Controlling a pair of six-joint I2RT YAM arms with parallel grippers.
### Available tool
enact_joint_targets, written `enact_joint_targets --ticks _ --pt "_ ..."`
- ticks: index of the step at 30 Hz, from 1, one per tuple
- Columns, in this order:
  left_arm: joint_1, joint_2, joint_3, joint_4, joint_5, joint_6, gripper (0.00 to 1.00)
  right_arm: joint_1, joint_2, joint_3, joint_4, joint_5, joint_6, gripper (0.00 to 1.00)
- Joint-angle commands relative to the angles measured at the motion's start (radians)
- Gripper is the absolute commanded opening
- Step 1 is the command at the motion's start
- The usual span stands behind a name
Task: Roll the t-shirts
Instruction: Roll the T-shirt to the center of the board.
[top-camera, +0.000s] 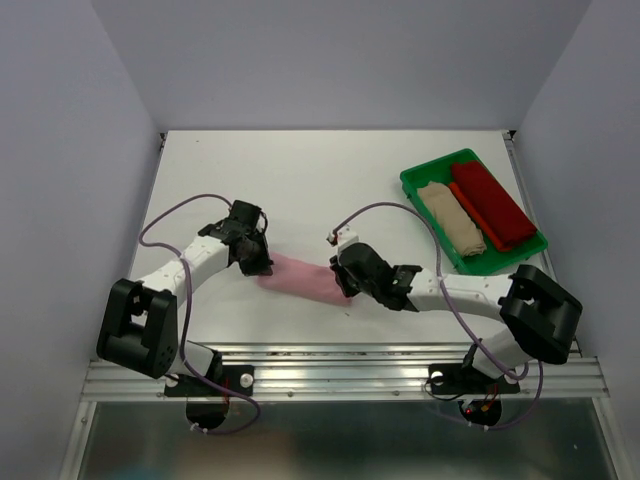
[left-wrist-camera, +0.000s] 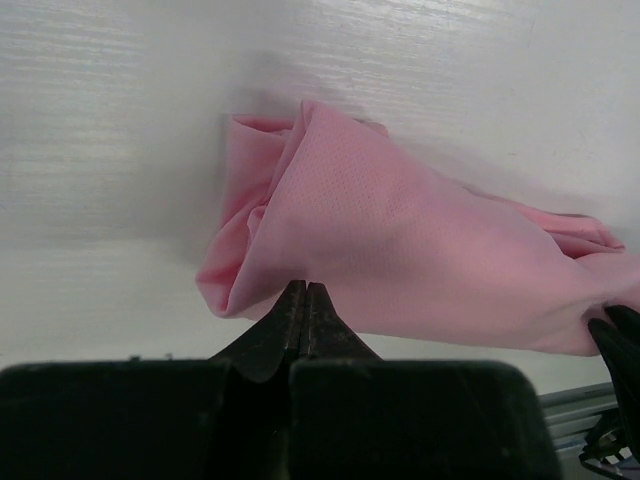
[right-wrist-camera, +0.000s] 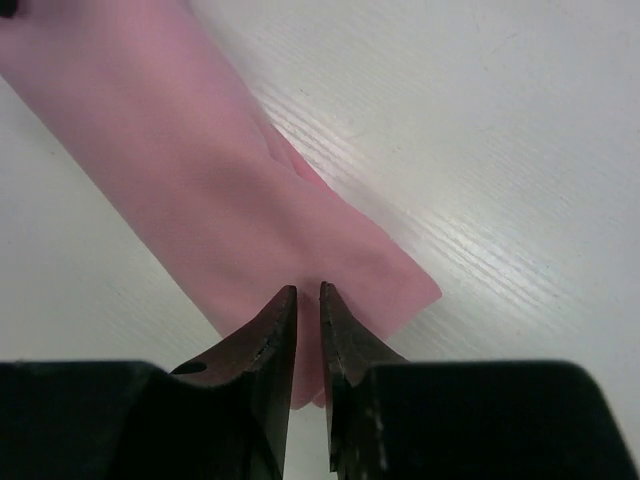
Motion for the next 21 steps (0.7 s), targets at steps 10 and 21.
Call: enact_joint_targets --ticks 10,21 --pt "-0.018 -0.029 0.118 -0.029 0.028 -0.015 0.00 -0.021 -0.011 0.200 -0.296 -0.010 0.481 0.05" --pt "-0.027 0.117 0.172 0.034 0.008 0.005 0.00 -0.021 0.078 0.179 -0.360 0.106 0.558 0.02"
